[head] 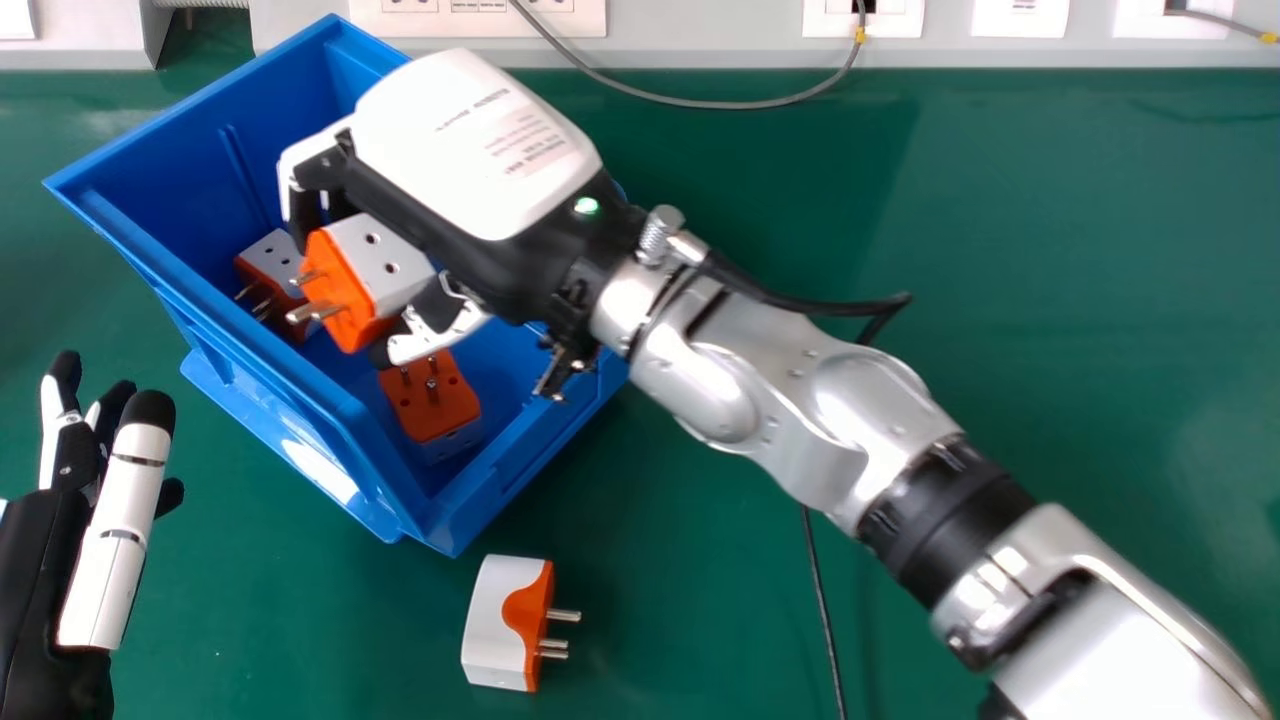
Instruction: Pick all objects and put in blue box
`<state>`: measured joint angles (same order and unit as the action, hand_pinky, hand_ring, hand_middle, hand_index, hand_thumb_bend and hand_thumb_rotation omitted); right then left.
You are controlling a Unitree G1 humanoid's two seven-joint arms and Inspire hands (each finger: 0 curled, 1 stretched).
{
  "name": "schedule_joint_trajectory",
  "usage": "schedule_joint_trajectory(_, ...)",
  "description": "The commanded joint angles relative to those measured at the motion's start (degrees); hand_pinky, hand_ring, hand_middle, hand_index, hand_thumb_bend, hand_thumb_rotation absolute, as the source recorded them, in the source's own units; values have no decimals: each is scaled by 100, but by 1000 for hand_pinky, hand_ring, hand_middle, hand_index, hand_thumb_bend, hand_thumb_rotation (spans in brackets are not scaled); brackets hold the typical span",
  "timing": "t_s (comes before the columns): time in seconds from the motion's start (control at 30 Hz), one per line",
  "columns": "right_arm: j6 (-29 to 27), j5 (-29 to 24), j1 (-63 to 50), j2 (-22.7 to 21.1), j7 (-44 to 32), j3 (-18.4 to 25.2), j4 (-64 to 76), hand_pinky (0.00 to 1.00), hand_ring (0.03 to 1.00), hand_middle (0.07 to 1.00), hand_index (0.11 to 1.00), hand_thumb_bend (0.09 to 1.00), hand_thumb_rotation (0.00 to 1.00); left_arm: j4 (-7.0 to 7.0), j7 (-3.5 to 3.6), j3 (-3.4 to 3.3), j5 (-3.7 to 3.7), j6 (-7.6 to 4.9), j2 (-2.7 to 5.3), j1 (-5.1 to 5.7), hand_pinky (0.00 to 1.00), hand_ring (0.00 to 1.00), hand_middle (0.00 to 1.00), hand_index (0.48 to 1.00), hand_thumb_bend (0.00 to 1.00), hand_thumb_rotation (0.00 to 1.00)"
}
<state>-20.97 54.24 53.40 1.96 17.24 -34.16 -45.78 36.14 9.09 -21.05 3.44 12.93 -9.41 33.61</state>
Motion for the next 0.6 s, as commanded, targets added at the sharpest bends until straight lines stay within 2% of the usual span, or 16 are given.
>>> schedule_joint_trajectory(0.0, 77, -1, 475, 219, 377, -71, -383, 345, 432, 480, 486, 499, 0, 86, 30, -60, 63, -198, -9, 27, 882, 958, 988, 1000, 410, 978)
schedule_joint_trajectory(0.13, 145, -73, 802, 472, 607, -164, -1081, 342, 433, 485, 486, 498, 0, 6, 38, -71, 95, -288, 5, 13, 885, 959, 989, 1000, 409, 979)
schedule_joint_trajectory(0.23, 167, -110, 945, 585, 732, -207, -1384, 341, 436, 483, 494, 499, 0, 2, 34, -66, 118, -312, 11, 18, 892, 960, 990, 1000, 406, 982)
schedule_joint_trajectory(0.33, 402, -16, 1121, 793, 907, -341, -1806, 340, 438, 481, 497, 499, 0, 31, 9, -48, 108, -311, 30, 29, 894, 960, 990, 1000, 404, 983)
schedule_joint_trajectory(0.43, 515, -29, 1161, 887, 968, -453, -2039, 339, 438, 477, 504, 499, 0, 10, 11, -54, 144, -303, 39, 10, 897, 960, 989, 1000, 401, 981)
schedule_joint_trajectory(0.57, 570, -83, 1116, 938, 958, -550, -2168, 335, 433, 474, 511, 498, 0, 48, 17, -51, 193, -244, 46, 8, 899, 960, 990, 1000, 400, 980)
